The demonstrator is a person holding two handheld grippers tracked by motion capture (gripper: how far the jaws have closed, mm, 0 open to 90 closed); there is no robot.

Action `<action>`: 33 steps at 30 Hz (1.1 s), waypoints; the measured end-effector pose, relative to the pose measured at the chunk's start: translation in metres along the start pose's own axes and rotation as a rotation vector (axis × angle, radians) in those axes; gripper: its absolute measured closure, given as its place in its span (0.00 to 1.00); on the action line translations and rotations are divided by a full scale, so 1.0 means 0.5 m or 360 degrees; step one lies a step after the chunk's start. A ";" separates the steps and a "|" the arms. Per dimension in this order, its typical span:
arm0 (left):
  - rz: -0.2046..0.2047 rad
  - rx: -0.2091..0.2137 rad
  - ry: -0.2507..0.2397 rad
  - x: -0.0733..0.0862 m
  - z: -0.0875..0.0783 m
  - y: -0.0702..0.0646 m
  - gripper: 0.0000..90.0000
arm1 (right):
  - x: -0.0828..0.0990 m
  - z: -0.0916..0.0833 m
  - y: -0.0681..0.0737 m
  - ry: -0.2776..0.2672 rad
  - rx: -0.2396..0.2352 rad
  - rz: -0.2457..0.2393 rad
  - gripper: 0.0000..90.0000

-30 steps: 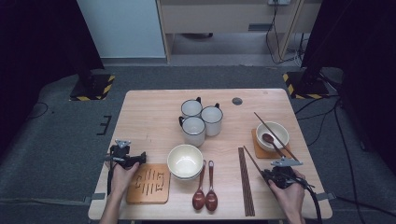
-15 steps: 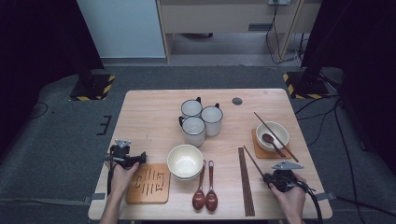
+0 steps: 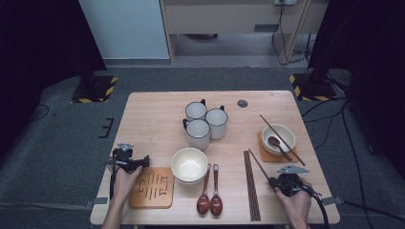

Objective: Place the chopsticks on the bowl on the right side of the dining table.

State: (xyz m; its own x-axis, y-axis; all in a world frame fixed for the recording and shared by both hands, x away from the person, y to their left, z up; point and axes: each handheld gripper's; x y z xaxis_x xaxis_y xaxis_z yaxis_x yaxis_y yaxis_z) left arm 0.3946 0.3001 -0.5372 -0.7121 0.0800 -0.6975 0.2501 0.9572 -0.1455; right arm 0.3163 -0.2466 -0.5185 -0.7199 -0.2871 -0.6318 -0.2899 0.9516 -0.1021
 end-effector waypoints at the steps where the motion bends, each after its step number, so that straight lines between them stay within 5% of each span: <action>1: 0.0000 0.0000 0.0000 0.000 0.000 0.000 0.00 | -0.001 0.001 -0.001 0.0002 -0.0020 0.0003 0.95; 33: 0.0000 0.0000 0.0000 0.000 0.000 0.000 0.00 | -0.045 -0.054 -0.033 -0.0299 -0.0098 0.0107 0.95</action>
State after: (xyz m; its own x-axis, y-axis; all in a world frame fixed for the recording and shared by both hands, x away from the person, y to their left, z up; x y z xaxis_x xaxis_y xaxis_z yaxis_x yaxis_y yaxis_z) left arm 0.3946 0.3001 -0.5372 -0.7122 0.0803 -0.6974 0.2503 0.9572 -0.1454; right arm 0.3203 -0.2589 -0.4820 -0.6101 -0.1924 -0.7686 -0.2876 0.9577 -0.0115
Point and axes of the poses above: each handheld gripper's, and its own axes: z roughly forward along the jaws, x roughly out of its underside, y roughly to its left, and after that the axes turned 12 degrees about x, right-handed
